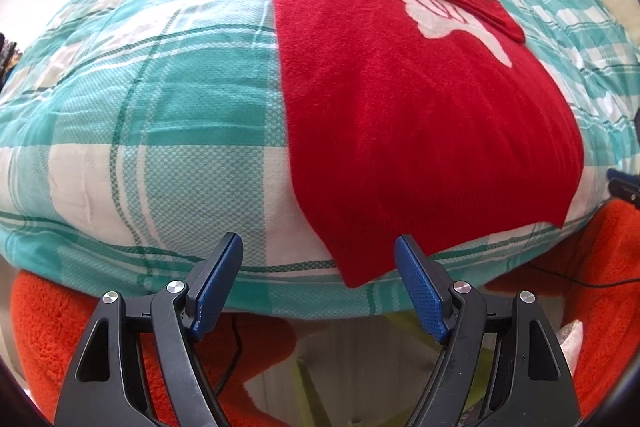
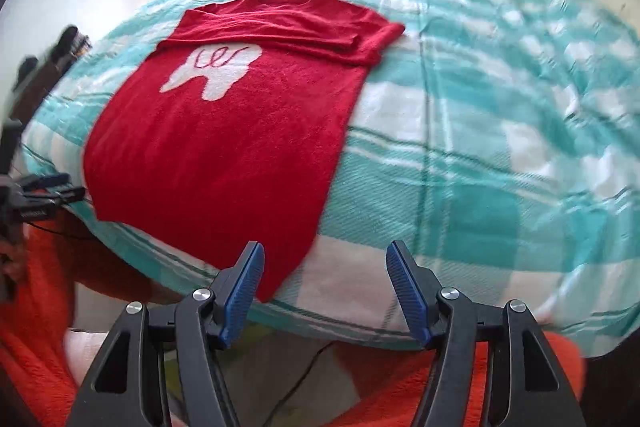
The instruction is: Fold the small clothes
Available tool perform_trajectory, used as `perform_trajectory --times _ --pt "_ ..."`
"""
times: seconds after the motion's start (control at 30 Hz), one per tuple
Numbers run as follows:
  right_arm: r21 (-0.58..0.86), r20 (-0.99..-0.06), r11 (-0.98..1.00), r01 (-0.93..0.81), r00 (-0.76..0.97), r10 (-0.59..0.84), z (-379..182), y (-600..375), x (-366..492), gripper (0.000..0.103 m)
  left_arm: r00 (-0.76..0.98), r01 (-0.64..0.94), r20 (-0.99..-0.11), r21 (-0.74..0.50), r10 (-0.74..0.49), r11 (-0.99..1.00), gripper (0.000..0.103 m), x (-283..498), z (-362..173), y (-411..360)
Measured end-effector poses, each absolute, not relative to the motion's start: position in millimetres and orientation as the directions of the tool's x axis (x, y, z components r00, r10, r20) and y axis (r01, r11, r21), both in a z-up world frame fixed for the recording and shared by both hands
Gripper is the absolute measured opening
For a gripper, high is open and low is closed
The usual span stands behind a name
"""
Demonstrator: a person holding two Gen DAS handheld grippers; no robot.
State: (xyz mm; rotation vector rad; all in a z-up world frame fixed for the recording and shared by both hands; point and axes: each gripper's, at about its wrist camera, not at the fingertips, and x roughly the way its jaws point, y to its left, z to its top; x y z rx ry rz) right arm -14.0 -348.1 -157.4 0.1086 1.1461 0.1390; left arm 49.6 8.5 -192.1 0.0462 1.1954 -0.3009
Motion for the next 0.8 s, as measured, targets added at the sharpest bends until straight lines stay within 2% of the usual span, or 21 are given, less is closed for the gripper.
perform_trajectory --times 0.03,0.1,0.2,0.27,0.3,0.33,0.37,0.4,0.43,0.6,0.73,0.8 --pt "0.262 -0.902 0.964 -0.042 0.346 0.260 -171 -357 -11 0.064 0.316 0.266 -0.919 -0.150 -0.234 0.952 0.080 51 -194 7" --pt "0.378 -0.893 0.925 -0.048 0.243 0.378 -197 -363 -6 0.063 0.278 0.289 -0.919 -0.198 -0.280 0.937 0.080 55 -200 2" --pt "0.456 -0.875 0.887 -0.076 0.145 0.463 -222 -356 5 0.063 0.224 0.285 -0.929 -0.225 -0.293 0.932 0.079 65 -213 -6" --pt "0.469 -0.866 0.878 -0.100 0.141 0.479 -232 -348 15 0.063 0.210 0.267 -0.930 -0.241 -0.301 0.933 0.078 69 -217 -9" --pt "0.505 -0.849 0.858 -0.094 0.128 0.513 -239 -345 19 0.062 0.209 0.257 -0.929 -0.249 -0.306 0.934 0.078 71 -218 -9" --pt "0.541 -0.829 0.837 -0.079 0.115 0.547 -246 -343 22 0.054 0.207 0.249 -0.927 -0.261 -0.314 0.933 0.074 72 -218 -8" --pt "0.563 -0.816 0.824 -0.067 0.111 0.567 -250 -343 23 0.045 0.201 0.247 -0.921 -0.283 -0.335 0.927 0.051 71 -217 -6" --pt "0.569 -0.812 0.820 -0.056 0.117 0.572 -251 -344 22 0.014 0.180 0.247 -0.917 -0.309 -0.356 0.919 0.033 71 -217 -5" --pt "0.573 -0.809 0.819 -0.044 0.130 0.573 -248 -347 19 0.005 0.156 0.241 -0.913 -0.335 -0.377 0.911 0.005 70 -218 -3" --pt "0.662 -0.727 0.748 -0.055 0.197 0.658 -213 -357 -2 0.005 0.147 0.233 -0.861 -0.449 -0.488 0.863 0.003 57 -190 12" --pt "0.789 -0.571 0.612 -0.047 0.311 0.760 -184 -373 -1 0.005 0.168 0.195 -0.739 -0.624 -0.653 0.757 0.003 69 -146 29" --pt "0.844 -0.478 0.535 -0.046 0.388 0.788 -174 -386 15 0.005 0.213 0.194 -0.697 -0.657 -0.685 0.729 0.003 96 -123 31"
